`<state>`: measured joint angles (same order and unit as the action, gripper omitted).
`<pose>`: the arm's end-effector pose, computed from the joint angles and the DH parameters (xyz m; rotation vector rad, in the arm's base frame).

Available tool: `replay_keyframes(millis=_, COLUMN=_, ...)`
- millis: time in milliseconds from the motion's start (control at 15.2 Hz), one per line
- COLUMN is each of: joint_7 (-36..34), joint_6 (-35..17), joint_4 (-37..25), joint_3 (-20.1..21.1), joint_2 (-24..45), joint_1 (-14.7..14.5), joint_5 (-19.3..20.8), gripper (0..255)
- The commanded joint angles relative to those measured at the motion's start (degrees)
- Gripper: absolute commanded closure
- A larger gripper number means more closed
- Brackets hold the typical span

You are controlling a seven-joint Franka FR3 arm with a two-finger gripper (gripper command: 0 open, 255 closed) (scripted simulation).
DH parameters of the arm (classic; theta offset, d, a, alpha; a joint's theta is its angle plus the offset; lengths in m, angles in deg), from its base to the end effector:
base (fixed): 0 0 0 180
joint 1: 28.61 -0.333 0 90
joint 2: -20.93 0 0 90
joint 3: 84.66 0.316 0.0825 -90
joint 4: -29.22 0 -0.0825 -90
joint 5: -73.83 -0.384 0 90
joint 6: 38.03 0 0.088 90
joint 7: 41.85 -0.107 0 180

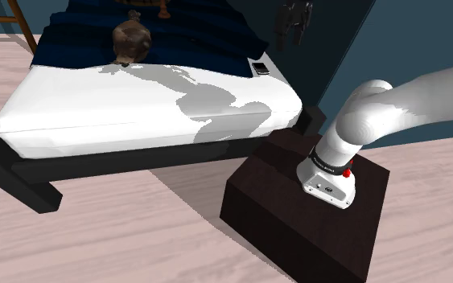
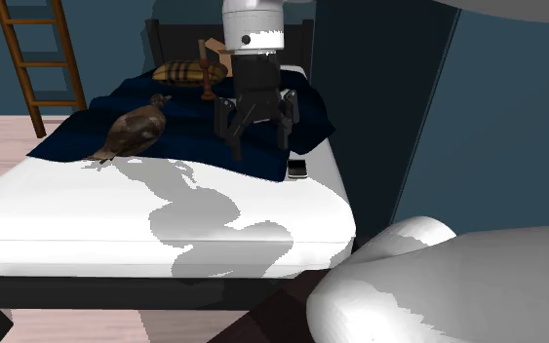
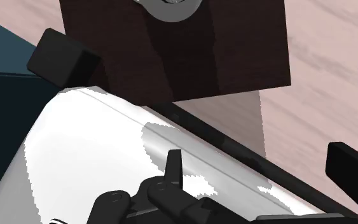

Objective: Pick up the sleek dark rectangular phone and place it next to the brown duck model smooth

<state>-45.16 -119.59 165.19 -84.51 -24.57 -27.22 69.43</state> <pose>0.2876 0.0031 0.5737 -3.0580 0.1147 0.2404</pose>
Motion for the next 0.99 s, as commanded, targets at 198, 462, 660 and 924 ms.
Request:
replay_keyframes(millis=198, joint_7=0.56, joint_6=-5.21, joint_4=1.31, joint_3=-1.66, joint_2=3.22, joint_1=1.59, joint_5=1.43, gripper=0)
replay_keyframes(millis=462, joint_7=1.21, joint_6=-12.06, joint_4=2.16, joint_3=-3.95, joint_2=8.27, joint_1=3.64, joint_5=3.04, gripper=0)
replay_keyframes(millis=660, joint_7=1.66, joint_6=-17.05, joint_4=2.11, joint_3=-5.73, joint_2=12.57, joint_1=5.07, joint_5=3.97, gripper=0)
replay_keyframes(millis=924, joint_7=2.29, joint_6=-23.37, joint_4=1.15, joint_3=-8.14, joint_2=18.83, joint_1=6.8, joint_5=4.76, gripper=0)
